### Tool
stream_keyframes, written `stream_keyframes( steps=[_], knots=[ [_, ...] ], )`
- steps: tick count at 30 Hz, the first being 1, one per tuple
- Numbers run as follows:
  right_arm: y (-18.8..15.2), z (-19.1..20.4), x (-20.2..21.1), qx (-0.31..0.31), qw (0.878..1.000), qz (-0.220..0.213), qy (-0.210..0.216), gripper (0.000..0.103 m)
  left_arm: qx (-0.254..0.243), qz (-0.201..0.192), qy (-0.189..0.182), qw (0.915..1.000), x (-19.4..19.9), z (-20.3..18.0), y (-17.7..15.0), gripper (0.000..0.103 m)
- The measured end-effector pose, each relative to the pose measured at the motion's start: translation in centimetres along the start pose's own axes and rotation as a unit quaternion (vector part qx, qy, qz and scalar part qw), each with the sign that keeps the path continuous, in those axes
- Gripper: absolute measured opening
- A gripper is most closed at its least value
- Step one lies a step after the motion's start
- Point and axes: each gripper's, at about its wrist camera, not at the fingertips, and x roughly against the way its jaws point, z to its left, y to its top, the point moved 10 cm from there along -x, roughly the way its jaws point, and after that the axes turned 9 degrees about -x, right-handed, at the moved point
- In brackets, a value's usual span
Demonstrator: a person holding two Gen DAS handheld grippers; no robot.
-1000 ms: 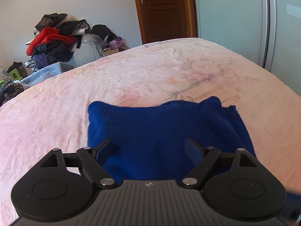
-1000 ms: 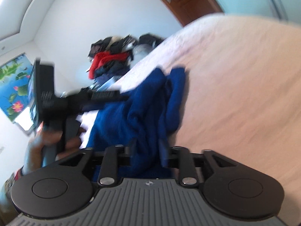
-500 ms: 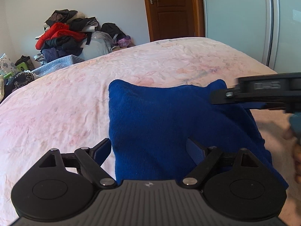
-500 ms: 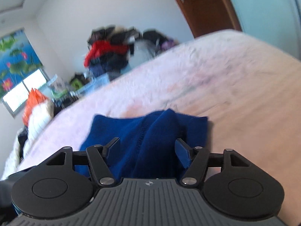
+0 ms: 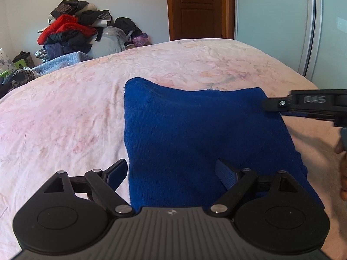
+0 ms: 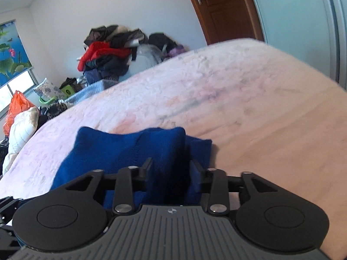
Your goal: Fold small clothes
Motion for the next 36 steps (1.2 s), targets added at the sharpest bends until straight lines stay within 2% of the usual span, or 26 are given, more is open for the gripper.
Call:
stream_keyframes(
  steps=[3,6,8,10,11,13,17,22,29,33,36],
  knots=[
    [-1.0,1.2,2.6,0.006,0.999,0.002,0.032,0.049,0.003,0.0,-0.001,1.0,0.0,0.1,-0.1,0.089],
    [-3.3,2.0,3.7,0.029,0.998,0.035,0.044,0.051,0.004,0.001,-0.002,1.0,0.1,0.0,-0.4,0.089],
    [-5.0,1.8,3.6,0.046,0.997,0.055,0.031,0.053,0.001,0.003,0.0,1.0,0.2,-0.2,-0.7,0.09],
    [-6.0,0.6,3.0,0.058,0.996,0.061,-0.008,0.054,-0.001,0.004,-0.001,1.0,0.3,-0.3,-1.0,0.09],
    [-6.1,0.2,3.2,0.049,0.997,0.061,-0.017,0.062,-0.002,0.005,-0.002,1.0,0.5,-0.3,-1.1,0.09],
    [-5.7,0.1,4.2,0.025,0.999,0.046,-0.011,0.064,-0.003,0.004,0.002,1.0,0.8,-0.3,-1.3,0.09],
    [-5.9,1.0,6.0,0.036,0.999,0.026,-0.006,0.071,0.008,0.006,-0.001,0.9999,1.2,-0.2,-1.4,0.09],
    [-7.4,0.0,5.2,0.024,0.998,0.059,-0.013,0.072,0.006,0.01,-0.001,0.9999,1.2,-0.4,-1.9,0.09],
    [-6.9,0.2,5.4,0.01,0.998,0.056,0.009,0.075,0.011,0.001,0.001,0.9999,1.7,0.9,-1.8,0.09],
    [-6.4,0.1,4.9,-0.005,0.997,0.066,0.032,0.078,0.038,-0.002,-0.007,0.9993,1.2,3.4,-1.6,0.09],
    [-5.5,-0.4,3.8,-0.015,0.996,0.073,0.045,0.078,0.094,0.008,-0.047,0.9945,-0.3,5.6,-1.3,0.093]
  ],
)
